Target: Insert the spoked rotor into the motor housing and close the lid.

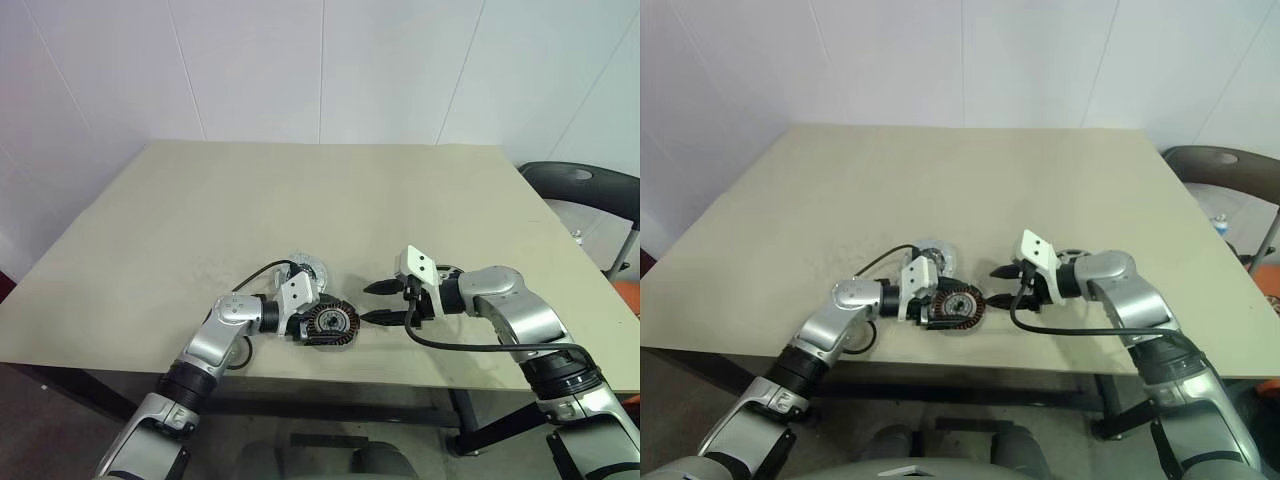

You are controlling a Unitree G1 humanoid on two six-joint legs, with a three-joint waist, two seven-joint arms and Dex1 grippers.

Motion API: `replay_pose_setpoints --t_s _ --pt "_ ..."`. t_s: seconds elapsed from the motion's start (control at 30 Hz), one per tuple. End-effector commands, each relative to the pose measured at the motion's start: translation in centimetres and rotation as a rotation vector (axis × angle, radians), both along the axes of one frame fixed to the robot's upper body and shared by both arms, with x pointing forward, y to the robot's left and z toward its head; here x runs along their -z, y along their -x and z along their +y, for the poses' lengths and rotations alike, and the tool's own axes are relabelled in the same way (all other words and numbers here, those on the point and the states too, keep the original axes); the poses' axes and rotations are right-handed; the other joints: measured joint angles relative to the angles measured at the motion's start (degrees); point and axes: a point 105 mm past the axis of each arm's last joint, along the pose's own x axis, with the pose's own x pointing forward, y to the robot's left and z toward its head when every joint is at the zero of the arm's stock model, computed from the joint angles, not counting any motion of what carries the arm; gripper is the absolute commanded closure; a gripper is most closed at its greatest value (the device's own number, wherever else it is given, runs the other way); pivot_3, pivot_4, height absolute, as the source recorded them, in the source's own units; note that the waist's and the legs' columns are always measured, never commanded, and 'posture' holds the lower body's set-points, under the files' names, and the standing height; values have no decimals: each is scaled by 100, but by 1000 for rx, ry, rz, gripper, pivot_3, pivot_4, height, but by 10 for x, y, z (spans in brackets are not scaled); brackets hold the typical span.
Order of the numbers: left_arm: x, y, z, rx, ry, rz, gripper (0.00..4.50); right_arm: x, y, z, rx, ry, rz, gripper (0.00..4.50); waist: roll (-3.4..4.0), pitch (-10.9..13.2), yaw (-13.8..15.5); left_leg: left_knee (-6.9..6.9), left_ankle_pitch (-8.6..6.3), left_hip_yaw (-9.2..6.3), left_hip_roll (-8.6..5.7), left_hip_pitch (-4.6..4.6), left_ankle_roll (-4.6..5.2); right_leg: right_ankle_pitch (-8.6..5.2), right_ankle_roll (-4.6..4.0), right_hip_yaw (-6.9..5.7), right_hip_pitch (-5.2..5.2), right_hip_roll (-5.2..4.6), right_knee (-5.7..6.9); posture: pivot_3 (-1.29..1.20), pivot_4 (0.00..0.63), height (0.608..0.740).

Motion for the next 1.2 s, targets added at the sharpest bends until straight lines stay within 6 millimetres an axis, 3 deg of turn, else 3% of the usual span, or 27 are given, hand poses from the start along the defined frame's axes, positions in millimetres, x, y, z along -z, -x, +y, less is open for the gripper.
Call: replay_pose_setpoints --t_s 0.03,0.13,0.23,0.53,0.87,1.2 --pt "-26 -14 -2 -40 66 -56 739 -10 -6 -2 7 -9 -46 1434 -2 1 0 2 0 0 0 0 0 0 0 1 -3 0 5 0 0 740" --pt "-35 -18 -4 -57 107 -66 739 -7 -6 -3 11 -4 -45 1434 -3 2 0 5 0 0 0 -1 0 -1 0 4 -10 0 21 0 0 740" --pt "-36 -22 -6 -78 119 -62 1331 -5 -6 -2 15 -2 -45 1434 -3 2 0 4 0 0 -1 -1 0 -1 0 8 -14 1 25 0 0 740" --pt "-20 -17 -3 -71 73 -24 4328 -4 -8 -4 31 6 -53 1434 -5 3 -10 4 0 4 -2 -4 0 -3 2 15 -20 3 27 0 0 740" --pt "-11 4 0 31 42 70 4421 -5 -15 -7 52 10 -77 1434 -5 4 -25 2 0 5 -2 -5 0 -3 2 17 -24 3 27 0 0 740" --pt "12 17 14 64 -92 156 4421 -5 -21 -13 65 28 -89 1434 -6 4 -18 2 0 7 -2 -4 0 -3 2 21 -25 2 28 0 0 740"
